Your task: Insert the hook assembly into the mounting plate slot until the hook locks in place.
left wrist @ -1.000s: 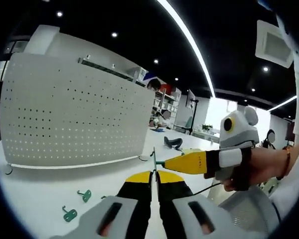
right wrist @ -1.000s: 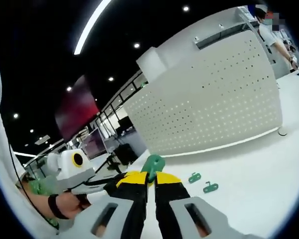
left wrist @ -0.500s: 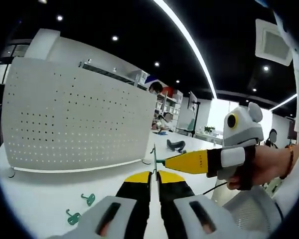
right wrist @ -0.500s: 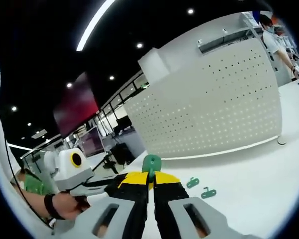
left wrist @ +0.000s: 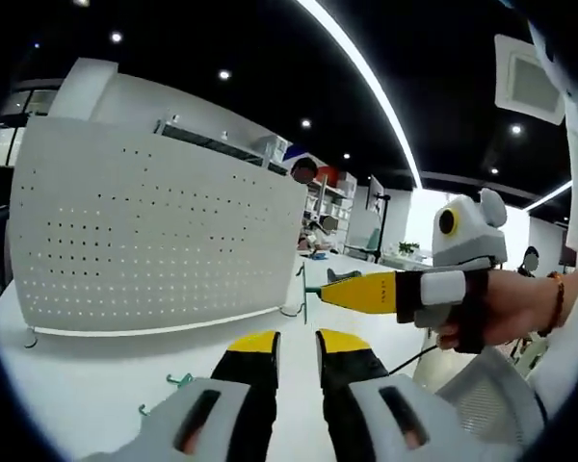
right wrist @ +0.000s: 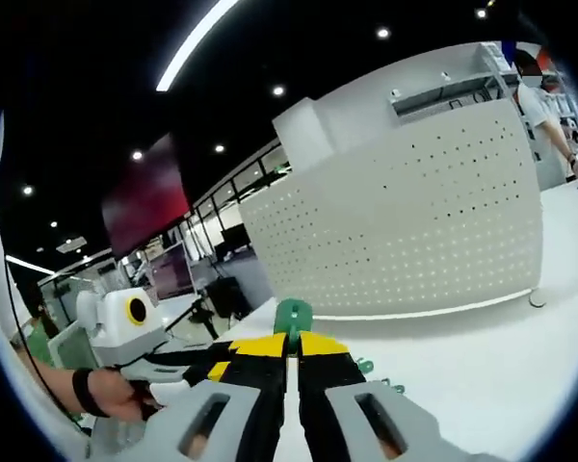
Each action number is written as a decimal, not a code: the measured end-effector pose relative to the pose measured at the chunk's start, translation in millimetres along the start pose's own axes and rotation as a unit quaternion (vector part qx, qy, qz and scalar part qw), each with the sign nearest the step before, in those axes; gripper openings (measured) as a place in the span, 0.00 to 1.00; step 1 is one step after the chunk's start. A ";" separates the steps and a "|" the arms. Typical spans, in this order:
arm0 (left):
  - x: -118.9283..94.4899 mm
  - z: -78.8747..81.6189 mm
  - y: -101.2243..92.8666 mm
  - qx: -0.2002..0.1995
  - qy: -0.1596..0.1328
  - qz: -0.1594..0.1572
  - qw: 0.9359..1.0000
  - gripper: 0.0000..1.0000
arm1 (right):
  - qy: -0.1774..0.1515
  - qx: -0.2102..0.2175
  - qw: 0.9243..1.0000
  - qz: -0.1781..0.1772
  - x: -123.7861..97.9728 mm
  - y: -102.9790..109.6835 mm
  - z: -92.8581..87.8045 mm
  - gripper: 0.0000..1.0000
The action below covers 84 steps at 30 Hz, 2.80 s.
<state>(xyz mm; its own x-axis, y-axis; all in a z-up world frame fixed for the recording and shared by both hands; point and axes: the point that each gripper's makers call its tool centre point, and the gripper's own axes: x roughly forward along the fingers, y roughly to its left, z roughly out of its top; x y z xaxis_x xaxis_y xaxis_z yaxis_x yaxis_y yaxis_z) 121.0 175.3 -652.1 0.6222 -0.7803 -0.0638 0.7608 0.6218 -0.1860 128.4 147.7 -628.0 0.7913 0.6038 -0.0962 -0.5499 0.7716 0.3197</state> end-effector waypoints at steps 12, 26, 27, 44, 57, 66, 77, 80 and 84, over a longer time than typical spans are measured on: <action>-7.8 8.1 1.0 0.025 0.001 0.007 1.000 0.26 | -0.020 -0.032 0.999 -0.015 4.3 -7.6 18.9 0.01; -14.8 11.8 4.1 0.044 0.003 0.004 0.999 0.36 | -0.030 -0.042 0.998 -0.034 15.7 -19.4 34.8 0.01; -15.2 11.3 4.0 0.045 0.005 0.004 0.999 0.36 | -0.030 -0.041 0.998 -0.035 16.2 -19.7 36.3 0.01; -27.7 8.9 2.6 0.057 0.013 0.000 0.998 0.48 | -0.059 -0.064 0.994 -0.059 24.2 -35.7 74.6 0.01; -34.7 8.7 6.2 0.058 0.015 0.004 0.998 0.52 | -0.069 -0.096 0.990 -0.079 32.7 -49.3 97.3 0.01; -39.6 11.8 13.2 0.061 0.009 0.017 0.998 0.56 | -0.074 -0.113 0.986 -0.098 38.4 -59.5 108.5 0.01; -39.1 6.8 16.9 0.049 0.009 0.027 0.998 0.56 | -0.077 -0.130 0.981 -0.121 47.5 -77.6 122.6 0.01; -39.0 4.8 20.4 0.047 0.011 0.031 0.998 0.57 | -0.072 -0.153 0.978 -0.126 51.0 -78.6 127.0 0.01; -39.5 8.1 23.1 0.049 0.003 0.035 0.998 0.60 | -0.078 -0.160 0.975 -0.132 58.0 -83.5 134.0 0.01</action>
<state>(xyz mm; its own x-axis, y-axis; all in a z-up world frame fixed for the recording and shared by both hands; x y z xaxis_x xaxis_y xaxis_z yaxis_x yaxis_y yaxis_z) 115.5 221.0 -645.9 0.6739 -0.7344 -0.0803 0.7296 0.6787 -0.0845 256.0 91.5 -533.9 0.9337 0.3576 0.0168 -0.3575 0.9339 -0.0093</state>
